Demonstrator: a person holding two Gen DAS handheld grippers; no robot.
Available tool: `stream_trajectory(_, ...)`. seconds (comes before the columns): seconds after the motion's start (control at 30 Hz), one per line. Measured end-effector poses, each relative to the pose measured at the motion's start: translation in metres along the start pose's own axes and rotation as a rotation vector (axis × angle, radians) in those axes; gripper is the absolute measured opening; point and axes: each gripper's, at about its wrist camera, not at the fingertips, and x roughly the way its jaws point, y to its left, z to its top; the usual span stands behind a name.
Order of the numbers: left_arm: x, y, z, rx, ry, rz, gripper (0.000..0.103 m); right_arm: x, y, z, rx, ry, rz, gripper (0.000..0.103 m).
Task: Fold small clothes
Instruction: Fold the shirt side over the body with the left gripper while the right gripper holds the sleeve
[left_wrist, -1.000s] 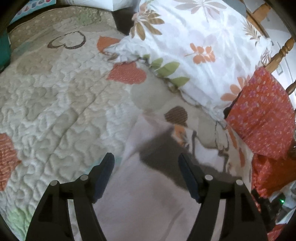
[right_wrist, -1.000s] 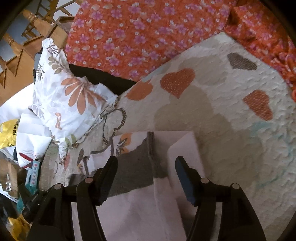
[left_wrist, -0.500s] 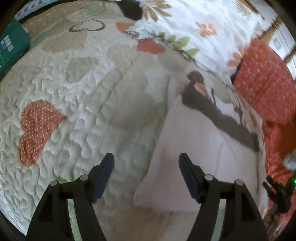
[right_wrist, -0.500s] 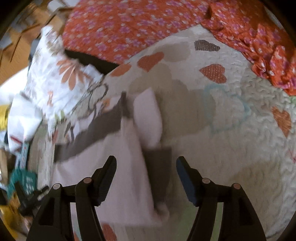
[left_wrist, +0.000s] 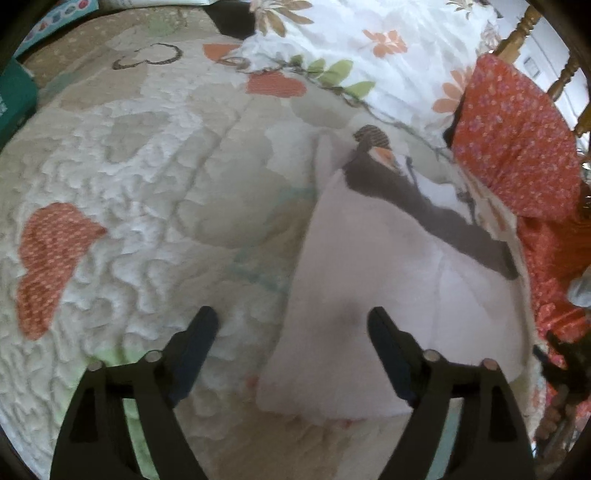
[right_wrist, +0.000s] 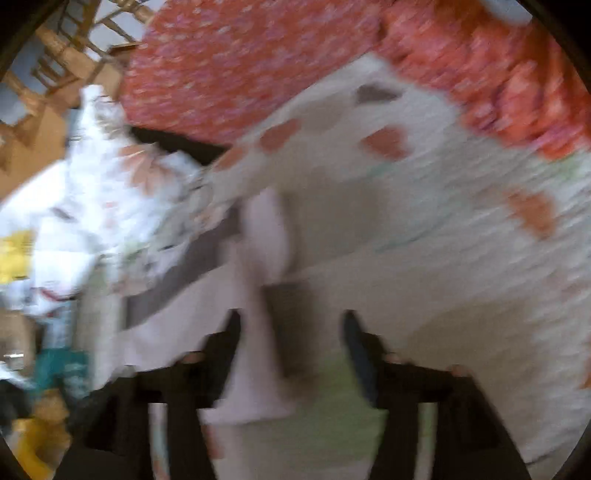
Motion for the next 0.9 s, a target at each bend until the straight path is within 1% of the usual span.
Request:
stream_trajectory(0.03, 0.002, -0.003, 0.0, 0.009, 0.0, -0.008, 0.095, 0.012, 0.006, -0.006, -0.029, 0.039, -0.027, 0.068)
stream_trajectory(0.1, 0.008, -0.011, -0.001, 0.041, 0.001, -0.02, 0.098, 0.028, 0.014, -0.014, -0.082, 0.081, -0.092, 0.068)
stream_trajectory(0.13, 0.011, -0.014, -0.002, 0.055, 0.002, -0.029, 0.099, 0.034, 0.017, -0.018, -0.103, 0.093, -0.101, 0.068)
stream_trajectory(0.2, 0.016, -0.021, -0.001, 0.071, 0.002, -0.038, 0.099, 0.046, 0.024, -0.026, -0.133, 0.103, -0.078, 0.069)
stream_trajectory(0.27, 0.02, -0.027, 0.001, 0.069, 0.006, -0.062, 0.099, 0.056, 0.034, -0.029, -0.181, 0.078, -0.072, 0.07)
stream_trajectory(0.3, 0.023, -0.033, 0.003, 0.07, 0.015, -0.061, 0.094, 0.06, 0.04, -0.03, -0.203, 0.069, -0.075, 0.07)
stream_trajectory(0.33, 0.024, -0.037, 0.003, 0.078, 0.019, -0.037, 0.074, 0.065, 0.044, -0.031, -0.223, 0.057, -0.087, 0.069)
stream_trajectory(0.37, 0.025, -0.044, 0.003, 0.096, 0.03, -0.009, 0.054, 0.069, 0.048, -0.03, -0.24, 0.043, -0.096, 0.061)
stream_trajectory(0.4, 0.029, -0.048, 0.004, 0.095, 0.069, -0.016, 0.016, 0.073, 0.05, -0.029, -0.244, 0.041, -0.101, 0.052)
stream_trajectory(0.43, 0.03, -0.049, 0.005, 0.077, 0.087, -0.027, 0.015, 0.076, 0.053, -0.027, -0.232, 0.045, -0.088, 0.029)
stream_trajectory(0.47, 0.028, -0.048, 0.006, 0.057, 0.088, -0.026, 0.014, 0.079, 0.053, -0.024, -0.192, 0.064, -0.048, 0.022)
stream_trajectory(0.53, 0.017, -0.047, 0.008, 0.021, 0.085, -0.037, 0.013, 0.077, 0.055, -0.021, -0.144, 0.062, -0.026, 0.02)
stream_trajectory(0.6, 0.003, -0.042, 0.008, -0.014, 0.084, -0.074, 0.013, 0.066, 0.052, -0.023, -0.099, 0.064, 0.006, 0.019)
stream_trajectory(0.67, -0.009, -0.042, 0.003, -0.026, 0.089, -0.093, 0.012, 0.054, 0.048, -0.026, -0.067, 0.071, 0.045, 0.019)
stream_trajectory(0.77, -0.024, -0.045, -0.012, -0.014, 0.113, -0.085, 0.012, 0.036, 0.045, -0.037, -0.064, 0.089, 0.061, 0.018)
stream_trajectory(0.9, -0.036, -0.044, -0.041, 0.006, 0.137, -0.045, 0.013, 0.013, 0.033, -0.063, -0.045, 0.11, 0.071, 0.019)
